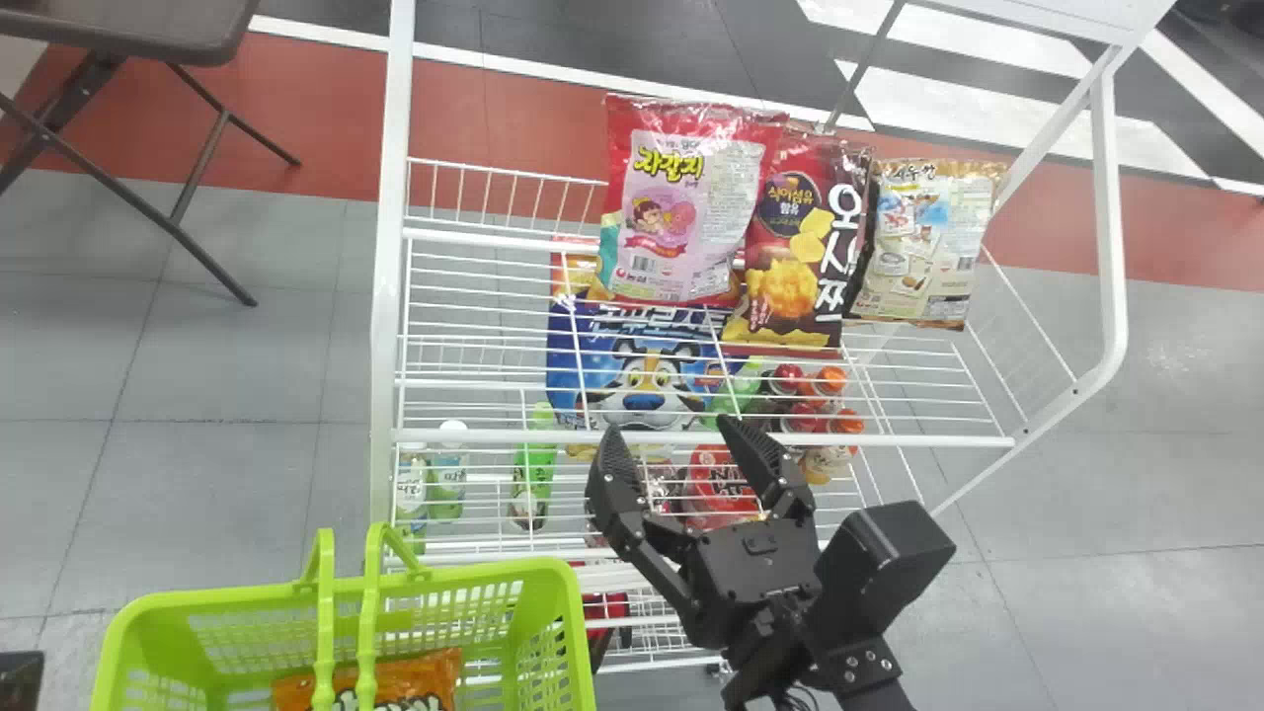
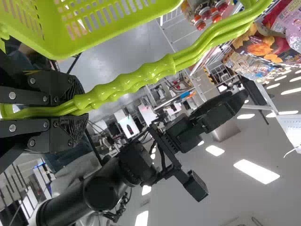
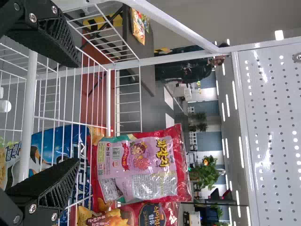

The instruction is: Hold basket handle with left hand then pick Gamjakkang with right hand and place into basket

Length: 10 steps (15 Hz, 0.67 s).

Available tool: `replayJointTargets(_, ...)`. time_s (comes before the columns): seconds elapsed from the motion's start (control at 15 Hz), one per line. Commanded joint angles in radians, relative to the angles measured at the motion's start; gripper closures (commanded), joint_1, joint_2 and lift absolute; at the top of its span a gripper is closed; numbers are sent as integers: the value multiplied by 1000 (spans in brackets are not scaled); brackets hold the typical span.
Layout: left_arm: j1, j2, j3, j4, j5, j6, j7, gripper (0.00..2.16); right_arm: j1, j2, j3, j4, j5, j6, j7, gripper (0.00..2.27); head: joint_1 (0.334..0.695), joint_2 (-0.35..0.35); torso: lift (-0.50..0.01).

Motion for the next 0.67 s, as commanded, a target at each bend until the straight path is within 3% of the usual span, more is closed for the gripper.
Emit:
replayJointTargets(0.0, 0, 2, 0, -2, 0, 0, 0, 2148, 1, 0, 0, -1, 6, -18, 0, 97, 695, -327, -20)
replayJointTargets(0.6, 0, 5, -3, -2, 0, 0, -4, 2148, 8, -12, 2, -1, 8, -61, 0, 97, 695, -328, -20)
